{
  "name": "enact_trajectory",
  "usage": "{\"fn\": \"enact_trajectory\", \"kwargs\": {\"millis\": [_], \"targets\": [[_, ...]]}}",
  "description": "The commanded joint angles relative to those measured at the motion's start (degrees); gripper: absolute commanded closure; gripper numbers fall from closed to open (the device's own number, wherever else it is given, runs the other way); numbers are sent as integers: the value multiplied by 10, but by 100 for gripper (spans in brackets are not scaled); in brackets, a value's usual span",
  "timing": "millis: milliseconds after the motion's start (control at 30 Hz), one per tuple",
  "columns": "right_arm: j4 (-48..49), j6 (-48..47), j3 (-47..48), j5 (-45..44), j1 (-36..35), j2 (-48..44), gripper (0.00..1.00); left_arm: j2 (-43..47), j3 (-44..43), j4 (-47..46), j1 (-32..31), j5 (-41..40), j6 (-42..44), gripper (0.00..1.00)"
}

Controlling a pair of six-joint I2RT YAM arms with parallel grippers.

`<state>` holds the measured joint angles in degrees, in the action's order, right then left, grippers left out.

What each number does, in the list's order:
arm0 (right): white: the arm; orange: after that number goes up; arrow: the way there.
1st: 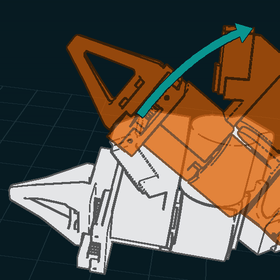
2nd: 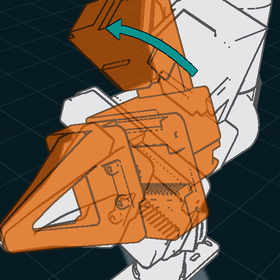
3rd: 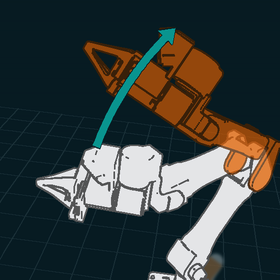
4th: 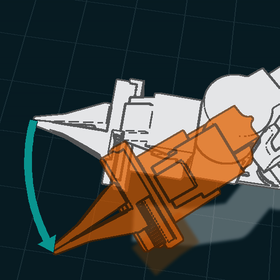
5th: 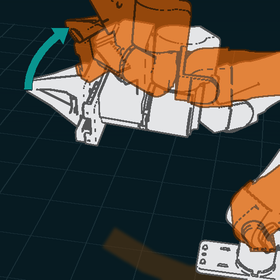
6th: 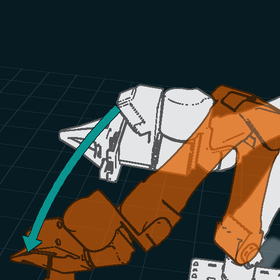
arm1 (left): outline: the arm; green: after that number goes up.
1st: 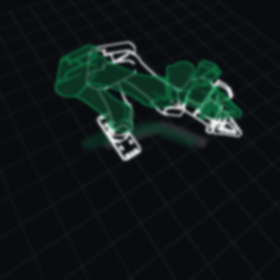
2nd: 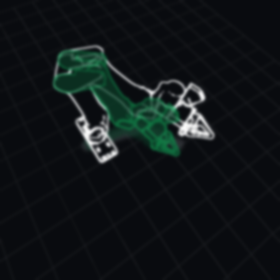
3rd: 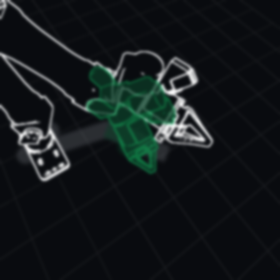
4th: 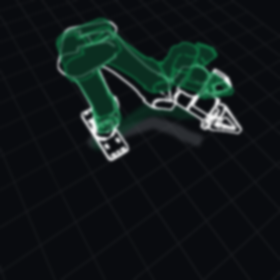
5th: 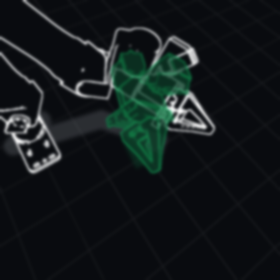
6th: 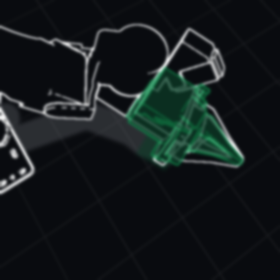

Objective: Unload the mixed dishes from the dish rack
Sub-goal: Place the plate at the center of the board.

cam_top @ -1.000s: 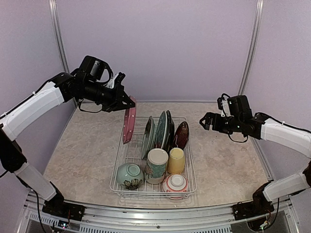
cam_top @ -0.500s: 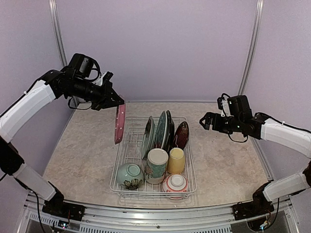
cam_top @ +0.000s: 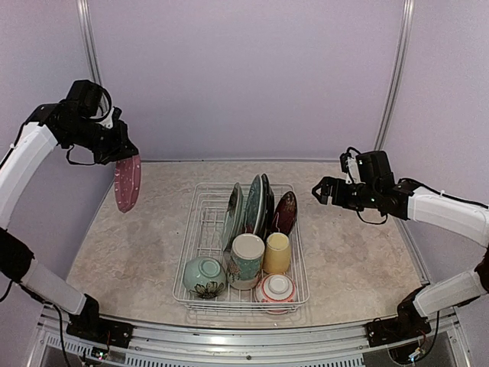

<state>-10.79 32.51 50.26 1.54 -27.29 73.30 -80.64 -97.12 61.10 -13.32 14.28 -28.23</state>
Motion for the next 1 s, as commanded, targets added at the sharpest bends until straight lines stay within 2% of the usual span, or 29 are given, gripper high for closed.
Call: {"fn": "enact_trajectory", "kwargs": {"millis": [0, 267, 467, 667, 967], "targets": [[11, -4, -10, 5, -4, 9, 0, -35, -19, -5, 22, -74, 55, 100], [6, -15, -13, -11, -4, 4, 0, -196, -82, 11, 41, -153, 89, 100], [6, -25, -14, -25, -4, 17, 0, -327, -173, 43, 47, -189, 94, 100], [19, -24, -18, -22, -4, 42, 0, -422, -244, 62, 40, -223, 94, 100], [39, -19, -22, -16, -4, 64, 0, -522, -294, 81, 44, -239, 88, 100]]}}
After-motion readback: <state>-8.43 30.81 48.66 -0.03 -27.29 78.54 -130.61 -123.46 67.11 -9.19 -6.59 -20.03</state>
